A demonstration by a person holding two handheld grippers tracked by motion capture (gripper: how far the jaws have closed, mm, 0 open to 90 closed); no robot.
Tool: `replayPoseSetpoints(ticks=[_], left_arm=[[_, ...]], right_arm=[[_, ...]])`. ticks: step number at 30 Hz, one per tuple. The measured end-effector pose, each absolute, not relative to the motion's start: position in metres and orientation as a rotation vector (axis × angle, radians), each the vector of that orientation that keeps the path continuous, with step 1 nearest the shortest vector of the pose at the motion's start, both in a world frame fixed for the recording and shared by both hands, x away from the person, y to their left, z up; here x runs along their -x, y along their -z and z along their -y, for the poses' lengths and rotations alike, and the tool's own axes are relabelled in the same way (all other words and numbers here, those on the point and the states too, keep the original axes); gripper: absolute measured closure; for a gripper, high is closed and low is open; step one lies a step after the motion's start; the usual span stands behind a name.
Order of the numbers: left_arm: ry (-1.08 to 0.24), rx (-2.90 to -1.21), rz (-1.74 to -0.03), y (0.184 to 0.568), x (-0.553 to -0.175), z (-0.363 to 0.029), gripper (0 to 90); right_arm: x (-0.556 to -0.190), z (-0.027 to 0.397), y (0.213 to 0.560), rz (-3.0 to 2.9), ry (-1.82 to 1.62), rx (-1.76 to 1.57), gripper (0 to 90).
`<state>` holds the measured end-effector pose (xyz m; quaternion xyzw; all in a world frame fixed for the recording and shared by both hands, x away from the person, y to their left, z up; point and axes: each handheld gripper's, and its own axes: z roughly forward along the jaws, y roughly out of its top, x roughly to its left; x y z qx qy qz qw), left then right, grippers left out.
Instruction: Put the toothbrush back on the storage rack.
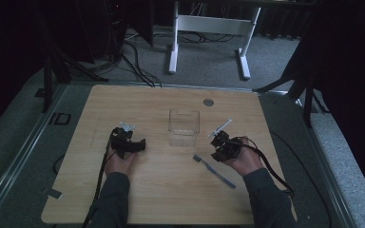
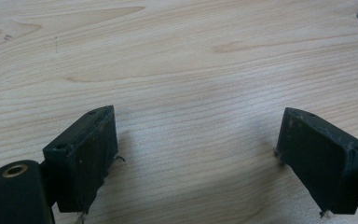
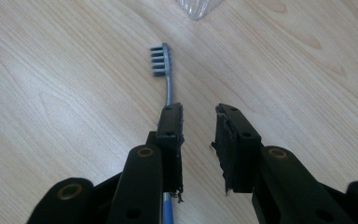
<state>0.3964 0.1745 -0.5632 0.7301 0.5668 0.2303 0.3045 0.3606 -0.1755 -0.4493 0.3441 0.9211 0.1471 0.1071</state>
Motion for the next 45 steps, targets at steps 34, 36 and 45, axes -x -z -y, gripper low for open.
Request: replayPoseSetpoints(ticks=[34, 36, 45], left_arm=[[-0.610, -1.934, -1.501, 0.563, -0.396, -0.175, 12.4], [-0.610, -1.934, -1.501, 0.563, -0.396, -0.175, 12.4], [-0.610, -1.933, -1.501, 0.563, -0.396, -0.175, 12.4]], right_arm=[[-0.369, 0.164, 0.472, -2.811, -0.292, -1.007, 70.7], [-0.369, 0.163, 0.473, -2.817, -0.285, -1.006, 70.6], [-0.369, 0.162, 0.477, -2.835, -0.269, -1.017, 70.3]])
